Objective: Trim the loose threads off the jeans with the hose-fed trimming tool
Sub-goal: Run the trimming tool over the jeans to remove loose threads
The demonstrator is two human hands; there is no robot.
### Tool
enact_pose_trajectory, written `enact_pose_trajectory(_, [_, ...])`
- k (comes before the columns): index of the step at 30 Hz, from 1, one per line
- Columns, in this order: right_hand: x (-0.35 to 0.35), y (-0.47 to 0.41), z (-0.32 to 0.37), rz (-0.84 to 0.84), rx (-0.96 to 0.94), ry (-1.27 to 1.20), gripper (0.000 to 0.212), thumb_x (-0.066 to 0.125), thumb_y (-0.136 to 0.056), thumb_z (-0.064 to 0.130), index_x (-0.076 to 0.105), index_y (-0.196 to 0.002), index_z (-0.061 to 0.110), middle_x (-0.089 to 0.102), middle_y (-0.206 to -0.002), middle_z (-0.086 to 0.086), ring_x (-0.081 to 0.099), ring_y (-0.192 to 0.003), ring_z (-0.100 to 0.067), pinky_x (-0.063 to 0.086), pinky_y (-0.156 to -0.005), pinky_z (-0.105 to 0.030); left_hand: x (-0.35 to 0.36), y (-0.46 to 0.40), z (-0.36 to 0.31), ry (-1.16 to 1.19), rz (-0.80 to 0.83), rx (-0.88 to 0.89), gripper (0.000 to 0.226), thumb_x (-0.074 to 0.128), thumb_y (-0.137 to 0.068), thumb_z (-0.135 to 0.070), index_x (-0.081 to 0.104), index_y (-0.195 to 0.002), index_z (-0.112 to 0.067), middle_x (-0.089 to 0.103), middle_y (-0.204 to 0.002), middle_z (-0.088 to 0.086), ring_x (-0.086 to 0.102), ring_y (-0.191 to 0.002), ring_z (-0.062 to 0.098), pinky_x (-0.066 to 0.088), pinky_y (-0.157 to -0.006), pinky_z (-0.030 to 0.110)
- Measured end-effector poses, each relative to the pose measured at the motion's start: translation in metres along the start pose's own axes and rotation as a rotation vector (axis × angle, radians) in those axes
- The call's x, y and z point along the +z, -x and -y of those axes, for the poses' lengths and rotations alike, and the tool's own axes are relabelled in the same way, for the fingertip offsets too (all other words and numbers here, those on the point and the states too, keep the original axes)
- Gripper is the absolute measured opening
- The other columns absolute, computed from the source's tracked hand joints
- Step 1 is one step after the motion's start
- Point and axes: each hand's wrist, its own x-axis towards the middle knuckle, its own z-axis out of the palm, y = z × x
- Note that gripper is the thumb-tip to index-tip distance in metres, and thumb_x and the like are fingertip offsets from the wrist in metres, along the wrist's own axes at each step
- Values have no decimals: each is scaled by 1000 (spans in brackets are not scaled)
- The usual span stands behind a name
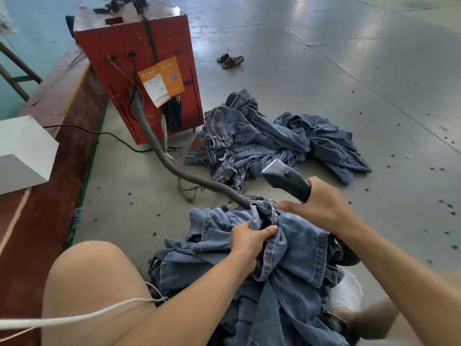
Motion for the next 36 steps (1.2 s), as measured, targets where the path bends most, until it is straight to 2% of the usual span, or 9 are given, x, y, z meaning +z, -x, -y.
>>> enact_pose_trajectory(5, [24,-3,3,40,105,46,73,92,-58,68,51,-92,18,60,-79,2,56,-70,-14,37,-53,-33,5,11,-2,3,42,60,22,92,-74,-15,79,-93,-13,80,-86,2,77,-86,22,63,-81,39])
enact_pose_trajectory(12, [30,-17,-4,165,136,105,33,85,-71,25,56,-85,19,65,-80,-2,58,-70,-15,44,-54,-31,-9,8,-10,-112,-26,113,17,77,-91,-31,78,-84,-16,79,-88,10,72,-86,24,59,-83,41])
enact_pose_trajectory(15, [28,-23,-7,217,127,87,38,88,-68,27,57,-88,19,63,-79,-1,57,-71,-14,38,-52,-30,-22,-2,-20,-364,-128,226,29,66,-96,-41,72,-85,-15,74,-90,11,67,-98,31,57,-88,50])
enact_pose_trajectory(19, [21,-26,-14,146,100,40,38,84,-75,26,60,-101,13,65,-86,-4,60,-76,-19,44,-62,-33,-38,-14,-24,-225,94,185,27,71,-95,-38,71,-99,-11,77,-91,-1,73,-89,19,61,-85,41])
enact_pose_trajectory(23, [16,-10,-3,109,62,-45,70,93,-59,64,54,-98,20,61,-86,4,58,-77,-14,40,-60,-31,-28,-16,-11,-423,194,230,33,89,-74,-25,72,-98,-11,79,-95,4,74,-91,18,61,-84,40])
enact_pose_trajectory(26, [26,7,12,166,20,22,76,93,-55,69,53,-97,20,60,-85,4,58,-75,-13,42,-58,-31,-19,-14,-14,-157,51,142,7,75,-85,-16,72,-79,-15,74,-77,7,65,-68,19,57,-62,36])
enact_pose_trajectory(30, [29,4,11,188,20,40,44,89,-72,34,53,-93,22,62,-83,2,61,-76,-19,47,-59,-31,-11,-9,-38,286,37,-80,17,68,-96,-11,63,-80,-12,52,-68,10,38,-47,17,33,-41,21])
enact_pose_trajectory(33, [23,-14,0,136,104,-20,34,84,-71,26,54,-86,22,63,-79,1,58,-70,-14,38,-52,-28,-24,-4,-60,436,160,-149,20,63,-101,-21,63,-86,-8,55,-70,11,45,-42,14,40,-40,21])
enact_pose_trajectory(36, [24,-28,-16,121,206,-84,27,81,-71,23,60,-87,16,69,-80,-6,66,-74,-22,48,-59,-33,-37,-2,-66,507,355,-222,40,49,-108,-30,69,-112,4,71,-108,24,72,-81,31,60,-70,37])
